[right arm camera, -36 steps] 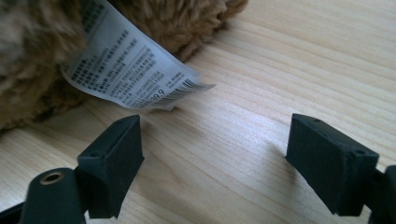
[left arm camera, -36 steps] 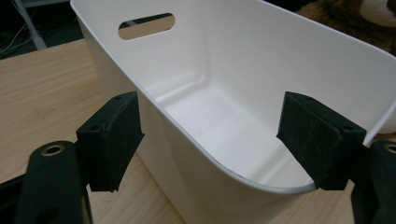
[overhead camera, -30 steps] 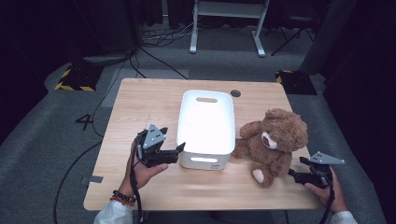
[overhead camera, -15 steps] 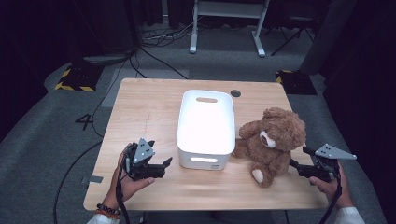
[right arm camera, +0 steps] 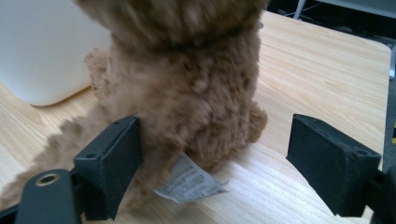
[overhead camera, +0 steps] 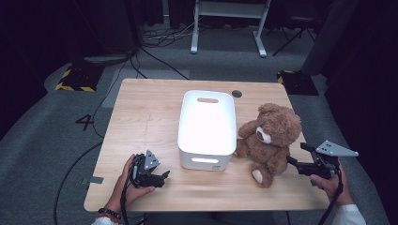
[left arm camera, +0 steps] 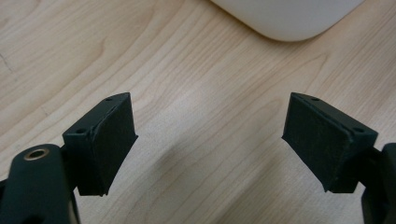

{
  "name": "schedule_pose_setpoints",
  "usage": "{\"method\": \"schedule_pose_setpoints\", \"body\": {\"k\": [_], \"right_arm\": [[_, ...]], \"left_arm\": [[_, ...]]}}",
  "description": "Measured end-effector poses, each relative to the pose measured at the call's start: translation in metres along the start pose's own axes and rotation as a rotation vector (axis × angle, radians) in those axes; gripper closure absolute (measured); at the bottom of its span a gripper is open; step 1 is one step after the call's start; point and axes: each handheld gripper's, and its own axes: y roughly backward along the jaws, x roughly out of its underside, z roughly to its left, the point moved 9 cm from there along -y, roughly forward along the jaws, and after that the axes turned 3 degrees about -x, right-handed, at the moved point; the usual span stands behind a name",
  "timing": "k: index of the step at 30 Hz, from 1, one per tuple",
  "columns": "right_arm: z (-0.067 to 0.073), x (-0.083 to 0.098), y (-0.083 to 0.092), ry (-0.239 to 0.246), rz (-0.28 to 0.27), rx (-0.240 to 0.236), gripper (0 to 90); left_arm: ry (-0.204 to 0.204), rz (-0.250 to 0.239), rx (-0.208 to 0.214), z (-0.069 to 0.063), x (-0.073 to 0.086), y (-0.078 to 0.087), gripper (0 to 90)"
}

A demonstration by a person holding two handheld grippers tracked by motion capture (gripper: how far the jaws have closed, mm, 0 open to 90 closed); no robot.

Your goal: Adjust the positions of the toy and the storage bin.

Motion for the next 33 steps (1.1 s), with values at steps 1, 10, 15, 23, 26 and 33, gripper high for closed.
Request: {"method": "schedule_pose_setpoints", "body": {"k": [1, 10, 15, 23, 26, 33], "right_arm": [[0.002, -0.003, 0.001, 0.009, -0.003, 0.001, 17.1], [0.003, -0.017, -0.005, 0.01, -0.02, 0.008, 16.0], [0.002, -0.023, -0.013, -0.033, -0.037, 0.008, 15.7], [0.005, -0.024, -0.024, -0.036, -0.018, -0.021, 15.6], [0.007, -0.025, -0.029, -0.038, -0.009, -0.029, 15.7], [0.009, -0.025, -0.041, -0.047, 0.006, -0.04, 15.4]], "left_arm": [[0.0, 0.001, 0.002, 0.0, 0.001, -0.001, 17.1], [0.021, 0.009, 0.019, -0.002, 0.009, -0.009, 15.9], [0.036, -0.008, 0.033, -0.001, 0.01, -0.01, 15.3], [0.056, -0.001, 0.045, 0.001, 0.011, -0.011, 14.3], [0.062, 0.003, 0.052, 0.001, 0.011, -0.011, 14.3], [0.074, 0.008, 0.054, 0.002, 0.011, -0.012, 12.7]]}}
